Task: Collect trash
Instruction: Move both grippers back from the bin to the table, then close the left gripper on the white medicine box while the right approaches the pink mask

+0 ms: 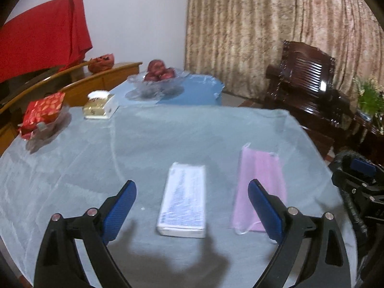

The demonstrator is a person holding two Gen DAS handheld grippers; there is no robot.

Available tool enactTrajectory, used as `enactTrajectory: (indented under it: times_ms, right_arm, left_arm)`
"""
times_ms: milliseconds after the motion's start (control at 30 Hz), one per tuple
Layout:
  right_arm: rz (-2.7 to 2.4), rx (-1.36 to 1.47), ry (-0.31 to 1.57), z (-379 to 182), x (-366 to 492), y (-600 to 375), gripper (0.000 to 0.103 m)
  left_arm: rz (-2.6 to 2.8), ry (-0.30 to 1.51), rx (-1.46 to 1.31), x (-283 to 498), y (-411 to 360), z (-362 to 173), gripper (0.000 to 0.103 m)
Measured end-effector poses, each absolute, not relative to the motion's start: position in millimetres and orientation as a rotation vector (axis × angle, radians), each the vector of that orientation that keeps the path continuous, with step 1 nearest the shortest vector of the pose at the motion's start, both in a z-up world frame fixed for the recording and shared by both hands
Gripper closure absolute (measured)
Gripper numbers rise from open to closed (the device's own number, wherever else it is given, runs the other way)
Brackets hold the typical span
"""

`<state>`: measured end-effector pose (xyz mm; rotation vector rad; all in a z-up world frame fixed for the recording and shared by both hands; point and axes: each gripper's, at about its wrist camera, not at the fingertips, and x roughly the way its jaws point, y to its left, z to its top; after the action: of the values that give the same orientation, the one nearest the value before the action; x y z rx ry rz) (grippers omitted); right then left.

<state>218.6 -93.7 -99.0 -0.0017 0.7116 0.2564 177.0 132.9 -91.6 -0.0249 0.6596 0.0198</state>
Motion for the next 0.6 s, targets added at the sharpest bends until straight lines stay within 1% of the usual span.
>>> enactTrajectory:
  times_ms: [400,600]
  right_arm:
    - [0.245,-0.029,0.799,-142.2,241.4,-65.0,0.006]
    - [0.241,-0.035,0.817,-151.6,247.0,-60.7,0.006]
  left_arm:
    - [0.039,0.761,-0.049,195.7,158.0,-137.0,0.011]
    - [0.019,0.816,-0.070,209.9,160.1,-156.3,0.011]
